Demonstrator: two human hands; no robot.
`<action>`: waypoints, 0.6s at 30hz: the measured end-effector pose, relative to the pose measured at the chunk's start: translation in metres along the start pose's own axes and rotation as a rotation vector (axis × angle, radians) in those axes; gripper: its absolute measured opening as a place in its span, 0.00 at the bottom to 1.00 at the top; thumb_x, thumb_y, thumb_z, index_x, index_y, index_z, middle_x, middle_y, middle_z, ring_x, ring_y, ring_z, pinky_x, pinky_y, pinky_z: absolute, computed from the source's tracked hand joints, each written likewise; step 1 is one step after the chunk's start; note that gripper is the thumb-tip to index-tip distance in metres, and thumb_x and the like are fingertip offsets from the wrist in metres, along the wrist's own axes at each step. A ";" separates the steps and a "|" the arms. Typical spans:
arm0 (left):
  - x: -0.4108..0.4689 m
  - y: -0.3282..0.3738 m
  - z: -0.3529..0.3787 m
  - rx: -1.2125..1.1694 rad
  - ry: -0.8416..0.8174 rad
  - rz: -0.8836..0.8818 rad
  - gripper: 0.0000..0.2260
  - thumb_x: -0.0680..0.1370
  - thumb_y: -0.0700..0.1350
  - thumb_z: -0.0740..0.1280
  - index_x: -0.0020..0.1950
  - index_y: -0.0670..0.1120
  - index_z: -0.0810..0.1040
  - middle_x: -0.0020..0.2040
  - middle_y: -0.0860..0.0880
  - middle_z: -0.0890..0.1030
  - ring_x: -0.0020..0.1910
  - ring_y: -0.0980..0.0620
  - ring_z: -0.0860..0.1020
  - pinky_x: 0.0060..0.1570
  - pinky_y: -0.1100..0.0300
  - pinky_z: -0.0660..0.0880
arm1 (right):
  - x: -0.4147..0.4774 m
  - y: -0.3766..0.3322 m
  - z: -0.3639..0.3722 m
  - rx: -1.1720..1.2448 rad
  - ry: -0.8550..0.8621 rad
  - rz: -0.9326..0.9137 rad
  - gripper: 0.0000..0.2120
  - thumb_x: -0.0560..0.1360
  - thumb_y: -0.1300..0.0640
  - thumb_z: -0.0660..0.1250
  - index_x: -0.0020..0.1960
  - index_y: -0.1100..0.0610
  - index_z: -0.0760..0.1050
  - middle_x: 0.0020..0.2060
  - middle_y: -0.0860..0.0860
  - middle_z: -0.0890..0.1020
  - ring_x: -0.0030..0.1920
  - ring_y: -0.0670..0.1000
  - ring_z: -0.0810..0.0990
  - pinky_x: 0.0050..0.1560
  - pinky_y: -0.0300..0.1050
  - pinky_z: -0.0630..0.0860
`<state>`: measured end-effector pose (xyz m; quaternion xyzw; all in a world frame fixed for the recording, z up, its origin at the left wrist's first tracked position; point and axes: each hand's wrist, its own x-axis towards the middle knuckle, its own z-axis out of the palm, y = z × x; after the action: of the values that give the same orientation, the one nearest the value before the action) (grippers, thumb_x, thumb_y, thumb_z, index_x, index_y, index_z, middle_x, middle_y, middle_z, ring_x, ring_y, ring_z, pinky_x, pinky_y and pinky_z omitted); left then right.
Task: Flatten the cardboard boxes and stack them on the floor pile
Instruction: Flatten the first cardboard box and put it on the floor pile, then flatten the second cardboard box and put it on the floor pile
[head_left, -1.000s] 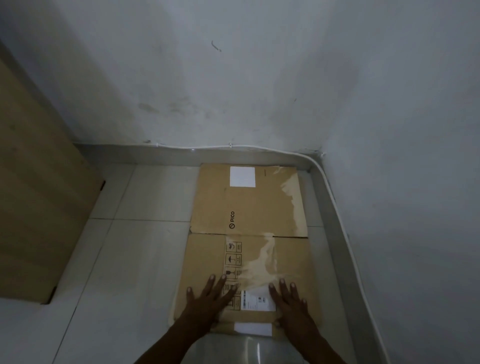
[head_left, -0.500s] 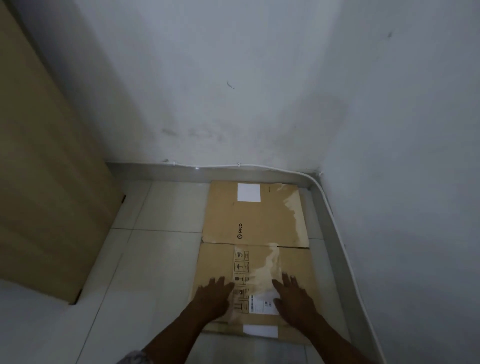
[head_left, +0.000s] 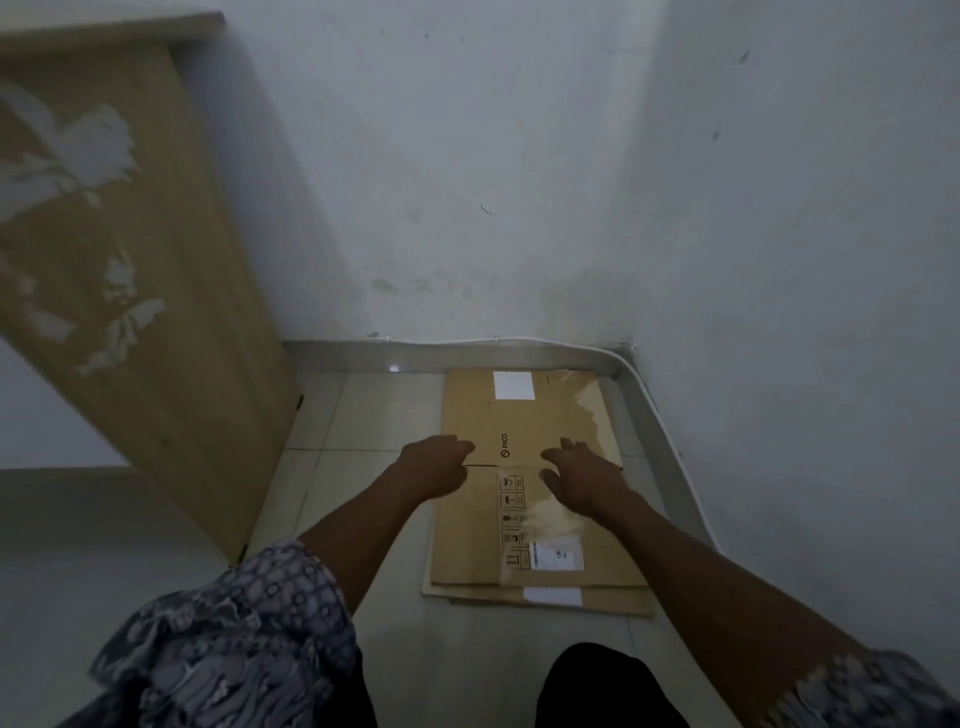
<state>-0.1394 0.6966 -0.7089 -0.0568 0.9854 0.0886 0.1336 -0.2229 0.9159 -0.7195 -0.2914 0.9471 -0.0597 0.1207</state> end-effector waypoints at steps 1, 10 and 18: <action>-0.003 -0.002 -0.005 0.010 0.000 -0.002 0.20 0.81 0.46 0.58 0.74 0.49 0.67 0.67 0.45 0.74 0.66 0.45 0.73 0.58 0.48 0.73 | 0.000 -0.003 -0.005 -0.003 0.005 -0.003 0.21 0.81 0.47 0.58 0.71 0.52 0.68 0.69 0.55 0.71 0.69 0.57 0.67 0.59 0.59 0.75; -0.077 0.010 -0.139 0.039 -0.062 -0.014 0.20 0.82 0.46 0.58 0.75 0.49 0.66 0.70 0.44 0.72 0.68 0.45 0.71 0.60 0.49 0.72 | -0.053 -0.043 -0.142 0.008 -0.057 0.035 0.20 0.81 0.47 0.58 0.70 0.52 0.69 0.69 0.56 0.71 0.69 0.59 0.68 0.60 0.60 0.75; -0.183 0.044 -0.392 0.006 0.002 -0.051 0.20 0.81 0.45 0.58 0.74 0.48 0.67 0.72 0.43 0.71 0.69 0.43 0.71 0.65 0.46 0.71 | -0.131 -0.117 -0.405 -0.023 -0.010 -0.019 0.20 0.81 0.47 0.57 0.71 0.51 0.69 0.71 0.55 0.69 0.71 0.57 0.67 0.62 0.58 0.73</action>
<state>-0.0692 0.6816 -0.2799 -0.0813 0.9841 0.0820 0.1350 -0.1617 0.9114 -0.2824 -0.3021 0.9443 -0.0486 0.1214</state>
